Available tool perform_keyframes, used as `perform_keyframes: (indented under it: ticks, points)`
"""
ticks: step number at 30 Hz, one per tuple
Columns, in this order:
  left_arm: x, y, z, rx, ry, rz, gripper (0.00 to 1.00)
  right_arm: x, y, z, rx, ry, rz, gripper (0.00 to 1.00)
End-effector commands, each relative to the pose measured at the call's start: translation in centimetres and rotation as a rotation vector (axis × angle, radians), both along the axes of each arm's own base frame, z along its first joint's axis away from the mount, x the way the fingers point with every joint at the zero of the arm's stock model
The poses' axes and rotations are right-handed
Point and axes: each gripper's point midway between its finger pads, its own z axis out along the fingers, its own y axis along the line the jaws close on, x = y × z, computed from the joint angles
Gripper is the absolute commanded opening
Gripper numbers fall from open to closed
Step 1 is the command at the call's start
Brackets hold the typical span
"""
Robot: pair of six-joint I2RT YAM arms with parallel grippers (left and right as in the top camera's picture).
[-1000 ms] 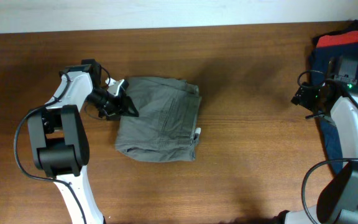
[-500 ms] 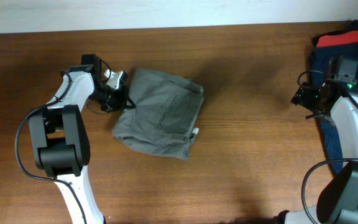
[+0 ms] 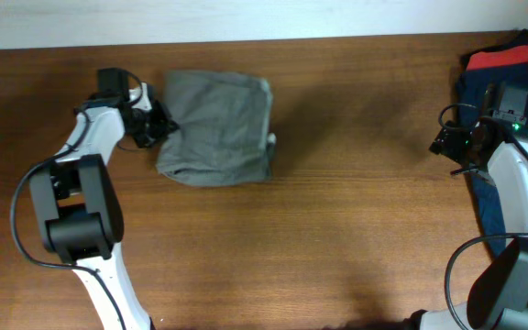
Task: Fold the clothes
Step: 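Drag the folded shorts to the table's top-left corner with the left gripper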
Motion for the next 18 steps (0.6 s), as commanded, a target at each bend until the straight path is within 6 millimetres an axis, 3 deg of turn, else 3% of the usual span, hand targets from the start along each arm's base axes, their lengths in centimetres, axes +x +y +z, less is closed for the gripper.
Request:
perform_keyframes:
  ticks: [1,8,9,14,18]
  points:
    - [0.5,5.1,-1.0,0.025,0.043,0.21,0.01,-0.1,0.0,-0.2,-0.001,0.006,0.002,0.99]
    - [-0.9,14.3,-1.7,0.09,0.101,0.503,0.01,-0.1,0.0,-0.2,-0.001,0.006,0.002,0.99]
    - [-1.5,16.5,-1.7,0.073,0.116,0.586,0.01,-0.1,0.0,-0.2,-0.001,0.006,0.002,0.99]
    - [-3.5,21.9,-1.8,-0.008,0.175,0.855,0.01,-0.1,0.0,-0.2,-0.001,0.006,0.002,0.99]
    - [-4.9,25.0,-1.8,-0.085,0.21,1.048,0.01,-0.1,0.0,-0.2,-0.001,0.006,0.002,0.99]
